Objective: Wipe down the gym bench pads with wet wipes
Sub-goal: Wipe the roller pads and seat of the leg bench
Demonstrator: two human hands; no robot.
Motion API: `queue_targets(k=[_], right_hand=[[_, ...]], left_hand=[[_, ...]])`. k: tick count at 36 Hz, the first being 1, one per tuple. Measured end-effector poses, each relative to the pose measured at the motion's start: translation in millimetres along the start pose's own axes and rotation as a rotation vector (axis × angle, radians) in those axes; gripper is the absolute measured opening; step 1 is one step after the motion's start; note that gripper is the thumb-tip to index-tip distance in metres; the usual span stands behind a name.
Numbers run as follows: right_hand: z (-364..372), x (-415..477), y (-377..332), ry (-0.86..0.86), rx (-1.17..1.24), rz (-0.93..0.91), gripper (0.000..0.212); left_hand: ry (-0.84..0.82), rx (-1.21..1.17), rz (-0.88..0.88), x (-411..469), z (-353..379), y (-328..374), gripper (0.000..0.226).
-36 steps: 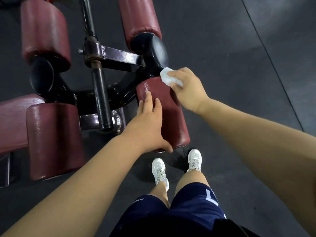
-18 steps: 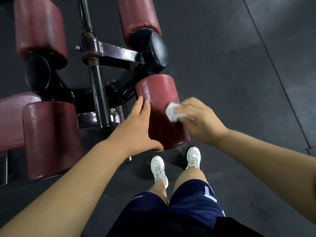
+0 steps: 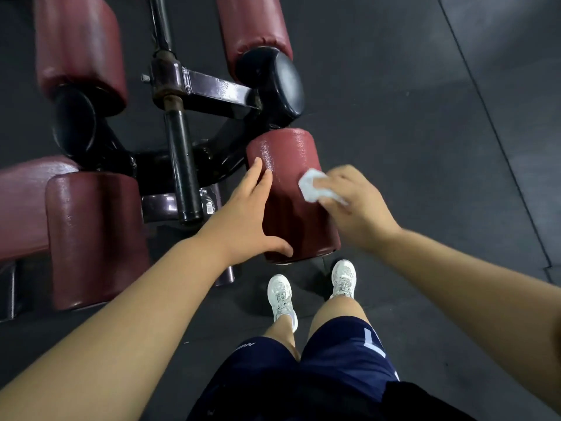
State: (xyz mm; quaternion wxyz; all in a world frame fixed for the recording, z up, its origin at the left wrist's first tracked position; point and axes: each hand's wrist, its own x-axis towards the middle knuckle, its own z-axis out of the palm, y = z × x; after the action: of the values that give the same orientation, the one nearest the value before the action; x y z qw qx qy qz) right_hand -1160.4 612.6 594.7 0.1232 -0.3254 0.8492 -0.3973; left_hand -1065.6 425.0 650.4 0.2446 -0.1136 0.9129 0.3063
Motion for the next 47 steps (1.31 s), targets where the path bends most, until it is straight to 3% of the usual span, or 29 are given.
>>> queue_targets(k=[7,15,22,28,36,41,44,47], right_hand=[[-10.0,-54.7,1.2,-0.081,0.065,-0.054,0.036],[-2.6,35.6,9.8,-0.037,-0.039,0.09,0.028],[-1.8,78.1,7.0,-0.025,0.074,0.292,0.032],[-3.1,14.8,-1.0,-0.013,0.015,0.059,0.023],[-3.8,-41.8,14.1,-0.034,0.043,-0.033,0.03],[-5.4,3.0,2.5,-0.012,0.066,0.099,0.02],[-2.3,39.9,2.2,0.026,0.047,0.171,0.027],[-4.2,68.4,2.0,0.021,0.058,0.242,0.031]], left_hand=[[-0.021,-0.056,0.003,-2.0,0.3,-9.2,0.131],[-0.008,0.11,-0.117,3.9,-9.2,27.9,0.135],[0.019,0.13,-0.173,12.5,4.0,40.3,0.138],[-0.026,-0.109,-0.162,0.3,2.0,-1.3,0.141],[-0.056,-0.014,-0.156,8.0,-3.2,6.1,0.141],[0.064,0.023,-0.23,18.2,1.0,40.4,0.141],[0.094,0.076,-0.236,21.9,8.4,45.1,0.139],[0.086,-0.039,-0.224,21.3,7.8,30.5,0.142]])
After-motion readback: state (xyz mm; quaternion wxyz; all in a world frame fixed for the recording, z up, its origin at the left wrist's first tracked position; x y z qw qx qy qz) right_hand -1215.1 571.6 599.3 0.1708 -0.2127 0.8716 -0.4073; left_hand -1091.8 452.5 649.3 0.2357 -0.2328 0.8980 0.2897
